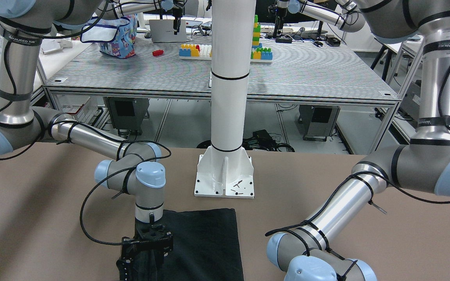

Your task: Fold clothes

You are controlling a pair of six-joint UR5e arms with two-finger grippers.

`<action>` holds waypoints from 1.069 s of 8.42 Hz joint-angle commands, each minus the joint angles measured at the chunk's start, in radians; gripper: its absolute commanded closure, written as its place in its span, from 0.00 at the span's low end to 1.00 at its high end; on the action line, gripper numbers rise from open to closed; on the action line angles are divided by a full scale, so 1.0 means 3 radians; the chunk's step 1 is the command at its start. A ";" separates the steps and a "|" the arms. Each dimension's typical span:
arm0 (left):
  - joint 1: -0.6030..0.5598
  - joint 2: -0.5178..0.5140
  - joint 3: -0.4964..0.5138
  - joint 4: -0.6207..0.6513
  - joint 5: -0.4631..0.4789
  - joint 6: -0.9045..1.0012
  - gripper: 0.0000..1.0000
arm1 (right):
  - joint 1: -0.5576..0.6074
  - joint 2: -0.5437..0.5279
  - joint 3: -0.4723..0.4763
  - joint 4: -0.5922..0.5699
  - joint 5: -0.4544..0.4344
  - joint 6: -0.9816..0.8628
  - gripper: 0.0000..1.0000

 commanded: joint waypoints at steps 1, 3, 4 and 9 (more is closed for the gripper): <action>0.0000 -0.0001 0.0001 0.0000 0.0000 0.0000 0.07 | 0.0013 0.0009 -0.0217 0.0195 -0.0006 -0.0012 0.05; 0.0000 -0.0001 0.0006 0.0000 0.0000 0.0000 0.07 | 0.0124 0.0009 -0.0325 0.0375 0.0039 -0.0068 0.05; 0.0000 0.0010 0.0006 0.0000 -0.0005 0.0005 0.07 | 0.0247 -0.0012 -0.0325 0.0380 0.0141 -0.0281 0.05; -0.0010 0.0025 0.0001 0.0000 0.0000 0.0000 0.07 | 0.0626 -0.0369 -0.0280 0.0721 0.0555 -0.0758 0.05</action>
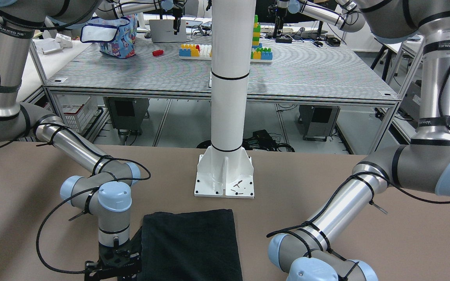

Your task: Fold clothes

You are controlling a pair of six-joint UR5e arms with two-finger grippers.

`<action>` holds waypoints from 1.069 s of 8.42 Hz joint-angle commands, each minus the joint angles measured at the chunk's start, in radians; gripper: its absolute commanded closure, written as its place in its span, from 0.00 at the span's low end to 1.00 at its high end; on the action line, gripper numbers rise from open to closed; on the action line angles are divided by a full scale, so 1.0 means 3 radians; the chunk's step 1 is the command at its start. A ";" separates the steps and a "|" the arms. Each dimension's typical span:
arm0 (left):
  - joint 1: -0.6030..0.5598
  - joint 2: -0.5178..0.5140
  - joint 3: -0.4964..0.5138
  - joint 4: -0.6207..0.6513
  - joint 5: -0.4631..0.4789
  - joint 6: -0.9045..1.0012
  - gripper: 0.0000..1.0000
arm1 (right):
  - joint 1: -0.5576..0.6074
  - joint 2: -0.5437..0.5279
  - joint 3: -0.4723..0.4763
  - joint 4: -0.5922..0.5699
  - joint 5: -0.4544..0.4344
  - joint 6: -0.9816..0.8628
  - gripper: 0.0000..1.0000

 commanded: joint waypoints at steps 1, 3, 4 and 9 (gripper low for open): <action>-0.0008 -0.0001 -0.0005 0.0000 0.0005 0.0000 0.07 | 0.0093 -0.0039 0.0017 0.0217 0.0213 -0.0108 0.05; -0.0008 0.0004 -0.0005 0.0000 0.0005 0.0000 0.07 | 0.0144 0.0461 -0.0049 -0.0241 0.0204 0.0014 0.05; -0.0013 0.0004 -0.0005 0.0000 0.0005 0.0000 0.07 | 0.0155 0.0656 -0.0227 -0.0264 0.0199 0.0096 0.05; -0.0018 0.0004 -0.0005 0.0000 0.0010 0.0000 0.07 | 0.0485 0.0848 -0.1164 0.0375 0.0218 0.0102 0.05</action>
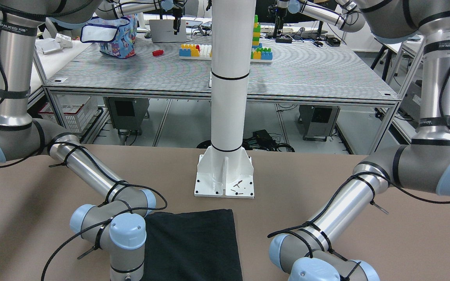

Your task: Fold clothes

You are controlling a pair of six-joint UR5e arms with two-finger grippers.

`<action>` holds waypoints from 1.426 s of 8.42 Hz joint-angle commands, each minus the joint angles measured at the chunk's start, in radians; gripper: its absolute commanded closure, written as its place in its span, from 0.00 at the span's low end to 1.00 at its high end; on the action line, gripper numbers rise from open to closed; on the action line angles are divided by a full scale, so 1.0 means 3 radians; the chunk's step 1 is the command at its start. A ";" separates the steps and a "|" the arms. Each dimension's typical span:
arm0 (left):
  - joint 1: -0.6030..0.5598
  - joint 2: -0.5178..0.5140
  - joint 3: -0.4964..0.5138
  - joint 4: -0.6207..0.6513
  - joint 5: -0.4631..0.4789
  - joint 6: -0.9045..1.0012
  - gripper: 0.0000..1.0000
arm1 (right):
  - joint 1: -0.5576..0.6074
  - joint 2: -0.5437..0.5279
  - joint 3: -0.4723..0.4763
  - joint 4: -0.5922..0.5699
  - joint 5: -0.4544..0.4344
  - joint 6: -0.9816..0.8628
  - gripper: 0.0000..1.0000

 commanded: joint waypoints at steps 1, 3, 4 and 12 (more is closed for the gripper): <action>-0.0005 -0.0005 0.0002 0.0005 0.0005 0.0000 0.07 | 0.0340 -0.0043 -0.0213 0.0241 0.0201 -0.0216 0.05; -0.0010 -0.0015 -0.0008 0.0010 0.0005 0.0000 0.06 | 0.0413 -0.0135 0.0061 0.0185 0.0340 -0.0234 0.05; -0.0010 -0.0015 -0.0079 0.0127 0.0005 0.0000 0.03 | 0.0408 -0.0160 0.0210 0.0119 0.0381 -0.0066 0.05; -0.0015 0.0210 -0.0606 0.0731 0.0071 0.0000 0.01 | -0.1401 -0.1362 0.1986 0.0067 -0.0952 0.3845 0.11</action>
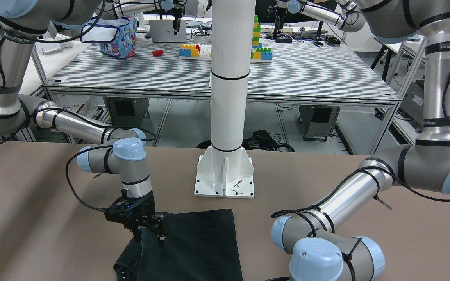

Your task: Fold clothes

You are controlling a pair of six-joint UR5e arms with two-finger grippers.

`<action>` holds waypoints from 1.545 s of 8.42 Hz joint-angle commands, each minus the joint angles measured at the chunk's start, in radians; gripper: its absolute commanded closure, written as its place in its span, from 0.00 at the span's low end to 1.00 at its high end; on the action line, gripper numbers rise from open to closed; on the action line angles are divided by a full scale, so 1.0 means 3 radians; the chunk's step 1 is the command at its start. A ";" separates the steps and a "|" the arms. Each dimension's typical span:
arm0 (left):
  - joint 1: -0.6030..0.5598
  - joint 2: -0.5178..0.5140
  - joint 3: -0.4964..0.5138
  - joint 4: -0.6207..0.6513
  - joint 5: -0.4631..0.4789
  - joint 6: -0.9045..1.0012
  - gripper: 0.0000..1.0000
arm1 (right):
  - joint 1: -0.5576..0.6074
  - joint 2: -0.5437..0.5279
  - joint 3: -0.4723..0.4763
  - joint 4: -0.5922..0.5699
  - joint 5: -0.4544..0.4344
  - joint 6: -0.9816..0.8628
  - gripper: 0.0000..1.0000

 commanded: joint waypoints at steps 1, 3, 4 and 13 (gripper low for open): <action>0.0000 0.0025 -0.0007 0.0008 0.0086 0.0000 0.01 | -0.0447 -0.0186 0.0164 -0.0018 -0.0398 0.0628 0.19; 0.0000 0.0025 -0.0022 0.0013 0.0097 -0.0051 0.01 | -0.0620 -0.0406 0.0159 -0.0013 -0.0403 0.0704 0.22; 0.0005 0.0025 -0.0043 0.0018 0.0142 -0.0056 0.01 | -0.0691 -0.0518 0.0149 -0.0013 -0.0413 0.0785 0.26; 0.0036 0.0040 -0.0166 0.0161 0.0209 -0.0164 0.01 | -0.0830 -0.0596 0.0067 0.0013 -0.0413 0.0745 0.71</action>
